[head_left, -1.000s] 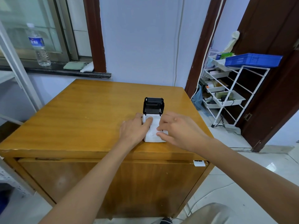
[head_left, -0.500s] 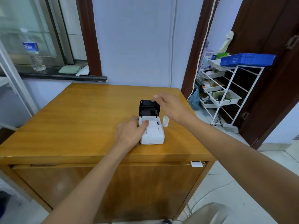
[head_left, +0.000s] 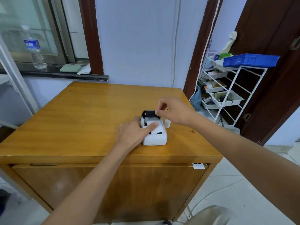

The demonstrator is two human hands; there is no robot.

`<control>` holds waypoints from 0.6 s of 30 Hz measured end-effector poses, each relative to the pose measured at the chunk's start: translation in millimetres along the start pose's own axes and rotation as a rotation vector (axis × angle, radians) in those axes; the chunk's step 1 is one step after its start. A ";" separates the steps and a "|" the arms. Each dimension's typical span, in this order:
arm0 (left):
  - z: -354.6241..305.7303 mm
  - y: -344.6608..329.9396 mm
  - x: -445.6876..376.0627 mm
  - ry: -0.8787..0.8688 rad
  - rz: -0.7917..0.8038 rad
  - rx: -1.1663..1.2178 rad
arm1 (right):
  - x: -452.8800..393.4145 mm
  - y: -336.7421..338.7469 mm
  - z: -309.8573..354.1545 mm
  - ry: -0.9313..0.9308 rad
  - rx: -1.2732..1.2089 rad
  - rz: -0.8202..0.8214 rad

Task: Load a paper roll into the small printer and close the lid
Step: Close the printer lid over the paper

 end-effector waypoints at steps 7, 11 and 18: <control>1.1 0.4 -1.5 -0.023 -0.011 -0.030 | -8.7 -2.2 7.2 -0.037 0.142 0.203; 3.7 -0.7 -3.9 -0.031 -0.013 -0.028 | -17.1 -1.2 6.4 -0.075 0.126 0.269; 3.1 -2.4 -5.0 -0.028 0.004 -0.027 | -34.4 -4.1 3.8 -0.243 0.238 0.616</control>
Point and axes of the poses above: each hand's wrist, its own x-axis away from the middle knuckle, its own y-axis out of the back of the hand, z = x × y, the point moved 5 cm from there along -x, towards the middle knuckle, and after that the axes turned 5 degrees about z, right-handed, at the moved point
